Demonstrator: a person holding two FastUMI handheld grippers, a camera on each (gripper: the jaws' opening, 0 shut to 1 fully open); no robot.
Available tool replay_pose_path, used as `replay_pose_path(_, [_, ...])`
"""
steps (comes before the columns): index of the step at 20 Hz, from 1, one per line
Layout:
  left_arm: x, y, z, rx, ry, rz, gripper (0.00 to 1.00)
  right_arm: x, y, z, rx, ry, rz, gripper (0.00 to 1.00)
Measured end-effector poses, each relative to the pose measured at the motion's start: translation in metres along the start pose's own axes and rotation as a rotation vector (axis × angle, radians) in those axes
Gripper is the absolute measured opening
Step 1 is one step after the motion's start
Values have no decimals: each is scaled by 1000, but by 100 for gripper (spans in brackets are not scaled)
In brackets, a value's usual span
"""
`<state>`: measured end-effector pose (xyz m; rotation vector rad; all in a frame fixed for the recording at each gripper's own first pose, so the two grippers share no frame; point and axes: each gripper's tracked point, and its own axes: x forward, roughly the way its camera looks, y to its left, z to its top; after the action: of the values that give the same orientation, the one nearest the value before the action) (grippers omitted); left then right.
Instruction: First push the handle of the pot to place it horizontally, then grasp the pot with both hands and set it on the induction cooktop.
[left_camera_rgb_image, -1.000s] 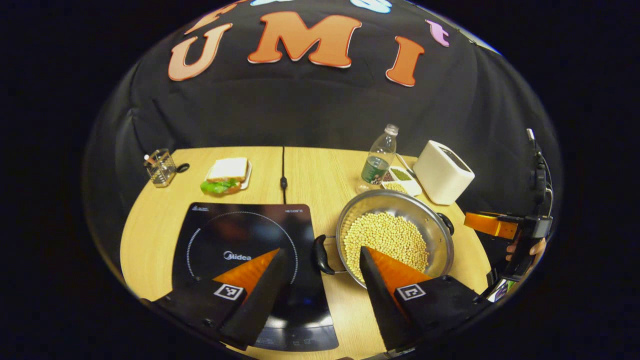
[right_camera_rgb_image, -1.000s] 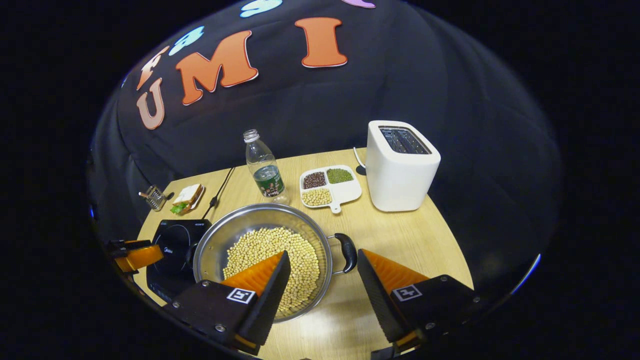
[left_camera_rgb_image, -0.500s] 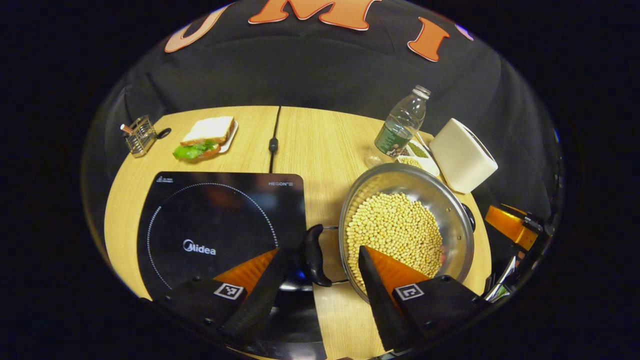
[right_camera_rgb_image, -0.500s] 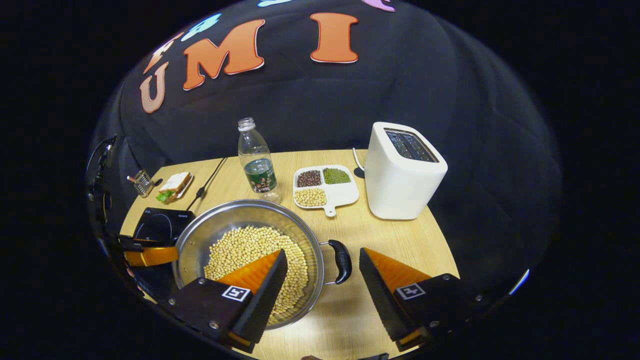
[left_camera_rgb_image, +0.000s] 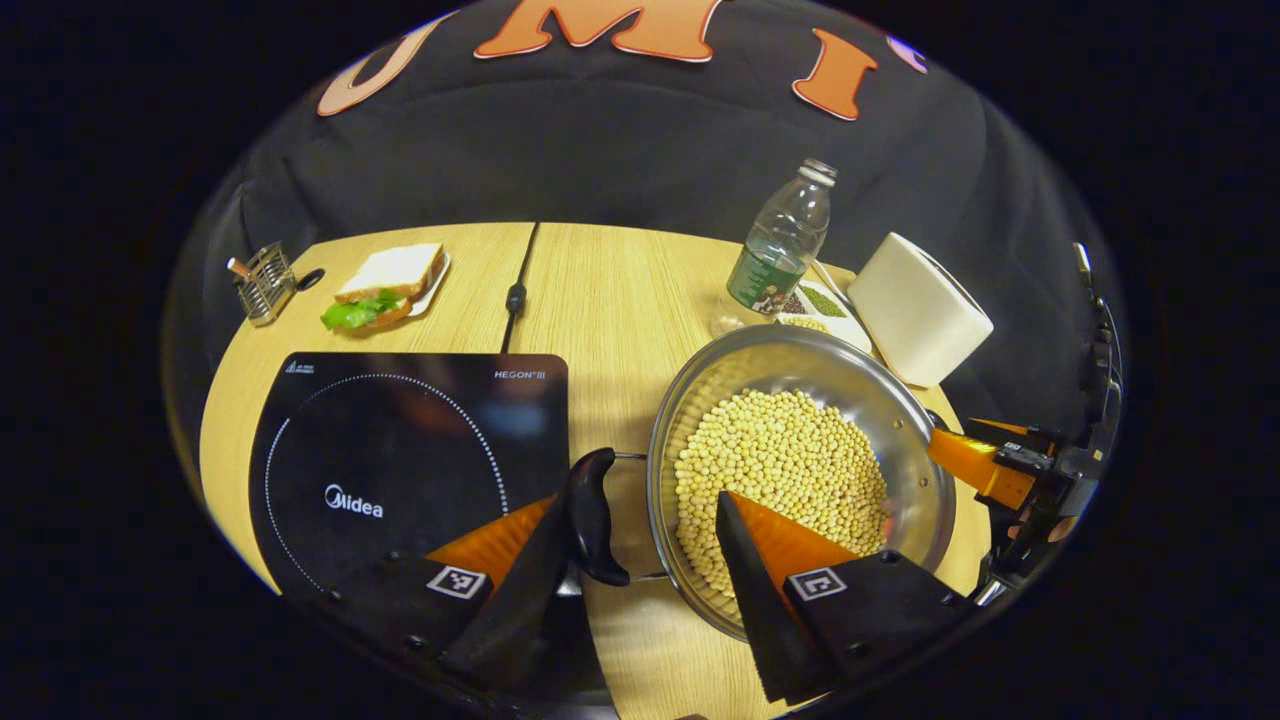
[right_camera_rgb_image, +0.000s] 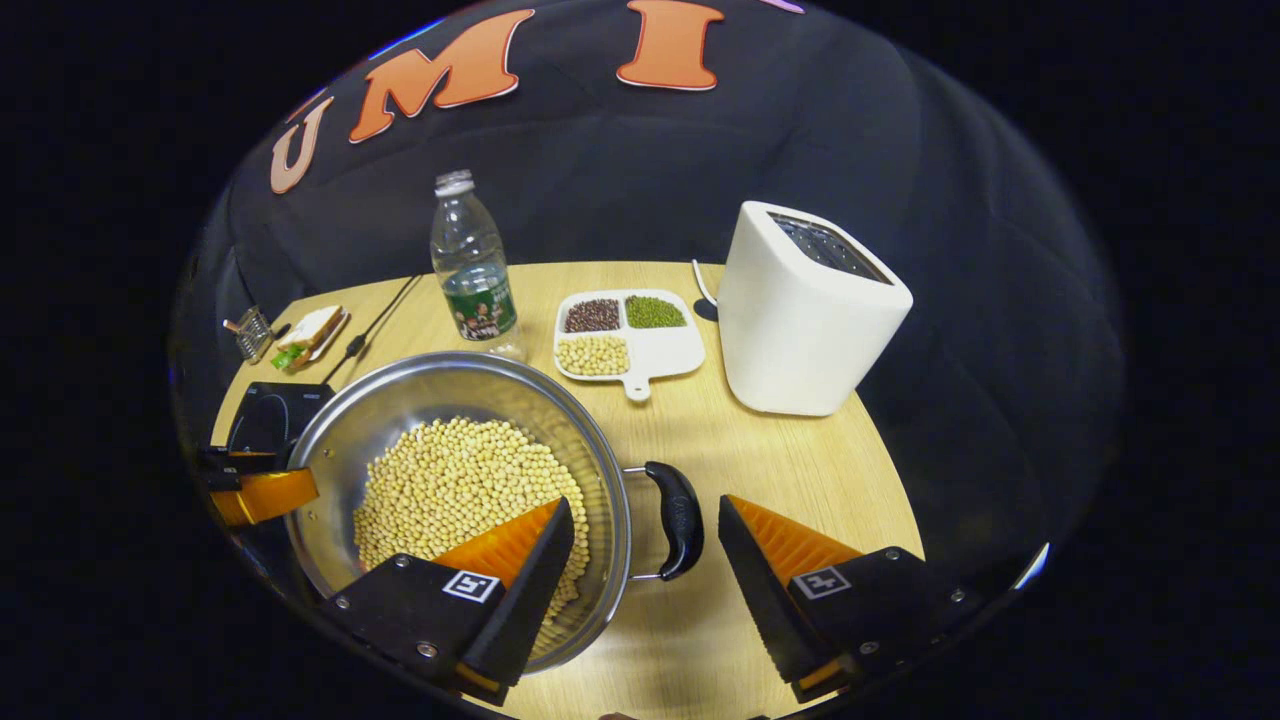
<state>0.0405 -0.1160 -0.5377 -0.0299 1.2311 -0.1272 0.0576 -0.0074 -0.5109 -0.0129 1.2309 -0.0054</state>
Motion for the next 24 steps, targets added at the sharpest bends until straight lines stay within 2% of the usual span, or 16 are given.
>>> replay_pose_path(1, [4, -3, 2, 4, -13, -2, 96, 5, -4, -4, 8, 12, -7, 91])
replay_pose_path(5, [23, -15, 5, 8, -44, -19, 93, 14, -16, -12, 41, 35, -19, 90])
replay_pose_path(10, [41, -15, 7, 35, -76, 15, 87, 24, -18, -17, 25, 46, -33, 87])
replay_pose_path(12, [48, -15, 10, 63, -86, 29, 89, 28, -20, -19, 1, 48, -62, 85])
replay_pose_path(13, [51, -15, 11, 77, -92, 39, 84, 30, -21, -20, -12, 49, -72, 85])
replay_pose_path(17, [62, -12, 15, 145, -107, 79, 89, 31, -23, -27, 14, 73, -68, 82])
replay_pose_path(18, [64, -11, 15, 168, -101, 93, 86, 31, -23, -32, 22, 86, -59, 82])
replay_pose_path(22, [75, -10, 19, 256, -114, 143, 88, 27, -25, -35, 27, 89, -61, 82])
replay_pose_path(23, [79, -9, 18, 270, -112, 144, 91, 28, -25, -35, 25, 89, -64, 78])
replay_pose_path(24, [81, -9, 24, 271, -131, 138, 94, 26, -26, -36, 25, 90, -66, 82])
